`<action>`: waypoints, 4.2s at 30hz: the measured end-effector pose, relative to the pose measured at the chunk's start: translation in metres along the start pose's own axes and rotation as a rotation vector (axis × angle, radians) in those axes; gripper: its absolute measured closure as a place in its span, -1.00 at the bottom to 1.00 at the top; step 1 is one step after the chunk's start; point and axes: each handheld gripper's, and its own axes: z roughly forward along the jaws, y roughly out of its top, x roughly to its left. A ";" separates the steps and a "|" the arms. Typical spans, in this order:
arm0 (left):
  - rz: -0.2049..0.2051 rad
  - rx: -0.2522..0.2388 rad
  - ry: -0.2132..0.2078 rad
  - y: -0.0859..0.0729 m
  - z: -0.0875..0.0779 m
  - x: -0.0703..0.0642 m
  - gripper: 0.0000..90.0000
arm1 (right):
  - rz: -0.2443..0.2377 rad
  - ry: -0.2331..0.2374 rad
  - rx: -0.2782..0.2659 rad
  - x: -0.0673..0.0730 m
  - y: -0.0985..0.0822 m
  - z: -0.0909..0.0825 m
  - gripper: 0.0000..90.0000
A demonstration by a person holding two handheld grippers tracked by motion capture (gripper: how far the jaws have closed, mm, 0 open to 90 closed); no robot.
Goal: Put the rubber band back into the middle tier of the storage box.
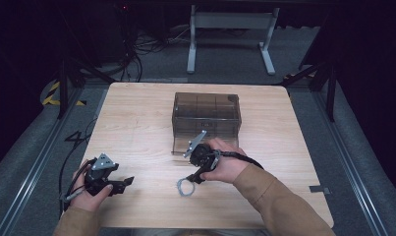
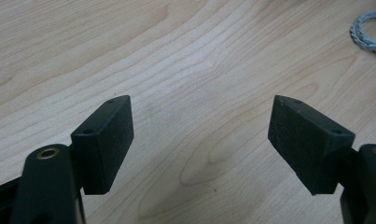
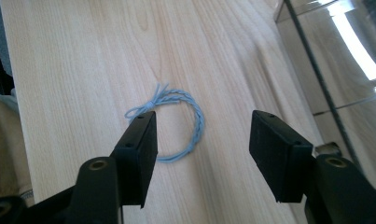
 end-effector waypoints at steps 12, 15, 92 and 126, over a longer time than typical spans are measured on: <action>-0.005 -0.001 -0.001 0.000 0.000 0.000 -0.49 | 0.014 0.051 0.024 0.014 0.004 0.017 0.13; -0.003 -0.002 0.000 0.000 0.000 0.000 -0.49 | 0.020 0.059 0.017 0.017 0.005 0.021 0.15; -0.001 -0.006 -0.001 0.000 -0.001 -0.001 -0.49 | -0.050 -0.035 0.130 0.048 0.013 0.059 0.99; -0.002 -0.008 0.001 0.000 -0.001 -0.001 -0.49 | -0.019 -0.041 0.045 0.043 0.020 0.013 0.99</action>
